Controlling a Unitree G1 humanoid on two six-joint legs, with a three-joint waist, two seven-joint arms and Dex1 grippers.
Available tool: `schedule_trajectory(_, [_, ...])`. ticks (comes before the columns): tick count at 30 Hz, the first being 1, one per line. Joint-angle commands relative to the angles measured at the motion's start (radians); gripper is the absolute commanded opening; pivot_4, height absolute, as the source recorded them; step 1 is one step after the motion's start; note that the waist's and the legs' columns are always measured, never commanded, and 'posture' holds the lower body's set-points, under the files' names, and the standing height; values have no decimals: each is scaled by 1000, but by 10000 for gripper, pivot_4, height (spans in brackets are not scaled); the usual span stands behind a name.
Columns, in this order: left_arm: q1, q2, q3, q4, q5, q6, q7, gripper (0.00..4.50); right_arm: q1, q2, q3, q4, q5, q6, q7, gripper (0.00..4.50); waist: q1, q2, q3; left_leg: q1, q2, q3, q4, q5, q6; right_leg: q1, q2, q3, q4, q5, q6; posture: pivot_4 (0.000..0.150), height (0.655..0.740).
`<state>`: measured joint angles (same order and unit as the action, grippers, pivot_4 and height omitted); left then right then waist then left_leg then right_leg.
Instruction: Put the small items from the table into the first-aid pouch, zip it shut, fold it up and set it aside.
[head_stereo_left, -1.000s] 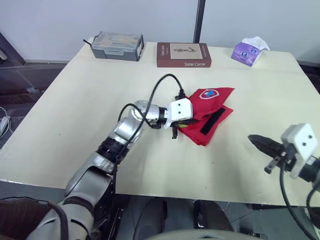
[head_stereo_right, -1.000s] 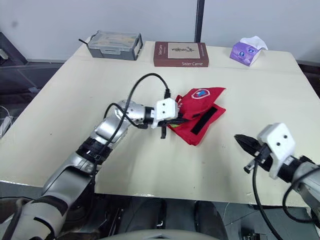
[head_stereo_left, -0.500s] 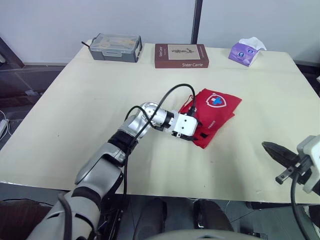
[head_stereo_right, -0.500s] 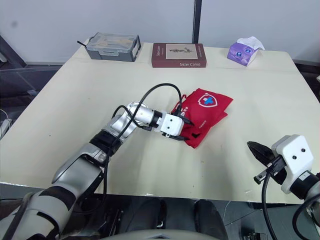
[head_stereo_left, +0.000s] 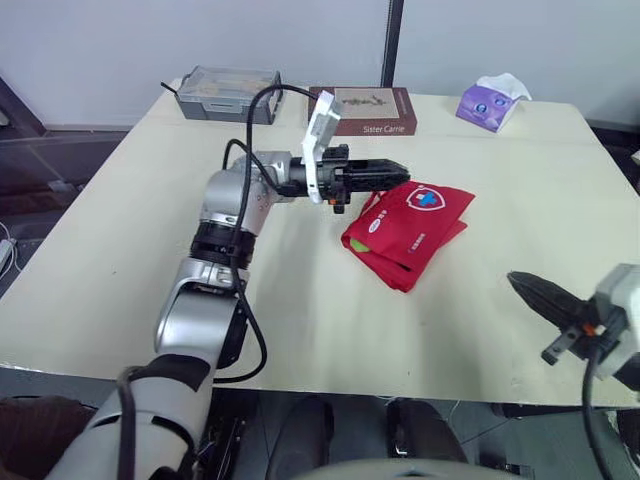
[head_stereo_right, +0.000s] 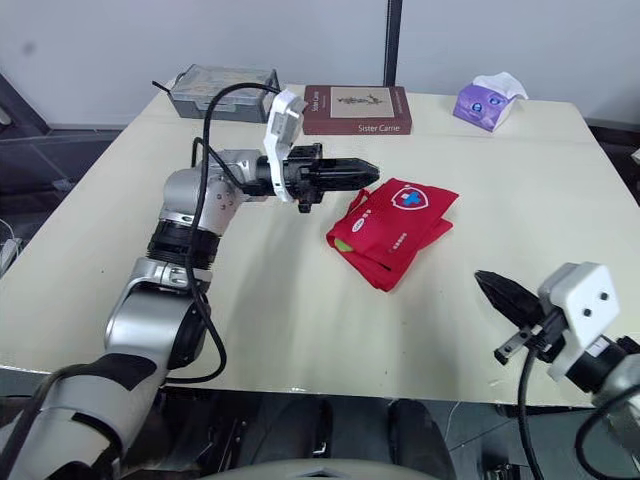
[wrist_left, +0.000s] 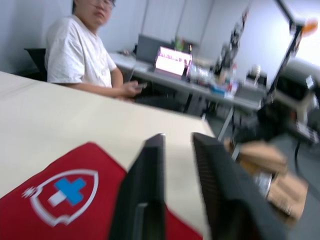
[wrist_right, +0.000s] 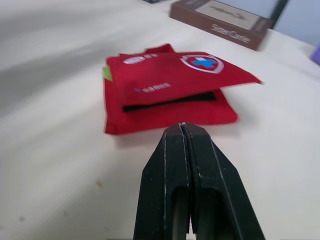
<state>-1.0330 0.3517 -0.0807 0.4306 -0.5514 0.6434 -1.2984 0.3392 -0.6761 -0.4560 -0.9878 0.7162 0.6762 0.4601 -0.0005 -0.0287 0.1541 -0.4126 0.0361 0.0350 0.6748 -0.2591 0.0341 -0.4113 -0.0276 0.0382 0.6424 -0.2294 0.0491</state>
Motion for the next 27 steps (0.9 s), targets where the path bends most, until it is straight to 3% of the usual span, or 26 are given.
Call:
schedule_trajectory(1, [3, -25, 10, -73, 11, 16, 79, 516, -68, 3, 103, -10, -13, 13, -49, 0, -3, 1, 0, 0, 0, 0, 0, 0, 0, 0, 0, 0, 0, 0, 0, 1500, 7400])
schedule_trajectory(7, [-37, -196, -50, 72, 143, -44, 296, 516, -67, 10, 115, -24, -10, 8, -73, 0, 15, 0, 0, -2, -3, -3, 1, 0, 0, 0, 2, 2, 0, 1, -1, 1500, 7400])
schedule_trajectory(11, [-85, -300, -80, 286, 246, -168, 390, 516, -38, 11, 102, -47, -8, 9, -89, 0, 15, 0, 0, -2, -5, -3, 1, 0, 0, 0, 2, 6, 0, 1, -1, 1500, 7400])
schedule_trajectory(19, [-82, -294, -331, 660, 563, -419, 232, 516, 78, -22, 159, -59, -10, -88, -175, 0, 4, 0, -6, -1, -6, -1, 0, 0, 0, 1, 3, 6, 0, 1, -2, 1500, 7400])
schedule_trajectory(25, [-84, -273, -307, 732, 602, -488, 194, 516, 129, -54, 197, -59, -19, -157, -226, 0, -18, -4, -22, 2, -4, -3, 0, 0, 0, 2, 4, 8, 0, -3, -2, 1500, 7400])
schedule_trajectory(27, [-80, -273, -238, 714, 542, -523, 161, 516, 121, -49, 202, -59, -42, -159, -238, 0, -19, -5, -23, 2, -1, -2, 0, 0, 0, 2, 6, 9, 0, -3, -2, 1500, 7400])
